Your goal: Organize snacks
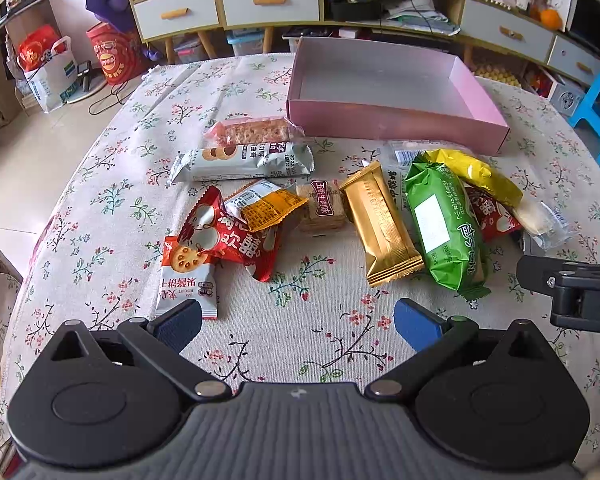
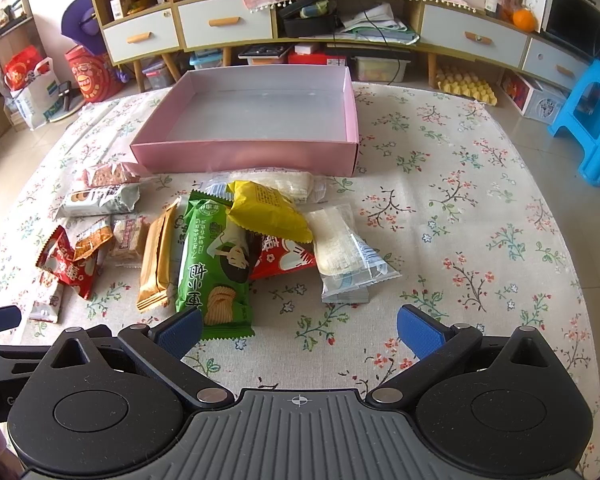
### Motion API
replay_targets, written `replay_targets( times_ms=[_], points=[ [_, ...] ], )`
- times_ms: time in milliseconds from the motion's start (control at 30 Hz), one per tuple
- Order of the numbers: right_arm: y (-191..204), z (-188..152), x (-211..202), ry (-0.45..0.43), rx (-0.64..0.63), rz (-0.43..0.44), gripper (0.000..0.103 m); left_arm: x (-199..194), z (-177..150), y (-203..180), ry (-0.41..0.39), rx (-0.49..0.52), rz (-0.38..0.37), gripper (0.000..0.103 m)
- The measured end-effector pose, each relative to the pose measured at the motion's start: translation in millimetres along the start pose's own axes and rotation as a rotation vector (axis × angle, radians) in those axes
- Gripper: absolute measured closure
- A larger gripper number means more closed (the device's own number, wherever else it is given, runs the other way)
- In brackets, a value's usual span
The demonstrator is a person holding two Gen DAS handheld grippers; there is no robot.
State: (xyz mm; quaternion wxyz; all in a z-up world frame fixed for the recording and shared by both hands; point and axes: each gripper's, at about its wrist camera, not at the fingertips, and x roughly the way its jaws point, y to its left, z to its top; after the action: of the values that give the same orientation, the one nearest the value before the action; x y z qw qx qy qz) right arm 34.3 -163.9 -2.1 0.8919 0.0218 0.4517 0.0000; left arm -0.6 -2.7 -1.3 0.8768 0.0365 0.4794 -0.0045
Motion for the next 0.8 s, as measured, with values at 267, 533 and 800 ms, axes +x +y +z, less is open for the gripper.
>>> replay_targets(
  times_ms=[267,533,800],
  points=[
    [-1.7,1.1,-0.1,-0.001,0.003,0.002,0.0,-0.1,1.9,-0.4,-0.003,0.0,0.0,0.0],
    [-2.1,1.7,0.2,0.001,0.006,0.002,0.0,-0.3,3.1,0.9,-0.006,-0.001,-0.001,0.0],
    [-5.7,6.0,-3.0,-0.001,0.005,-0.003,0.0,3.1,5.3,2.6,0.025,0.01,-0.01,0.0]
  ],
)
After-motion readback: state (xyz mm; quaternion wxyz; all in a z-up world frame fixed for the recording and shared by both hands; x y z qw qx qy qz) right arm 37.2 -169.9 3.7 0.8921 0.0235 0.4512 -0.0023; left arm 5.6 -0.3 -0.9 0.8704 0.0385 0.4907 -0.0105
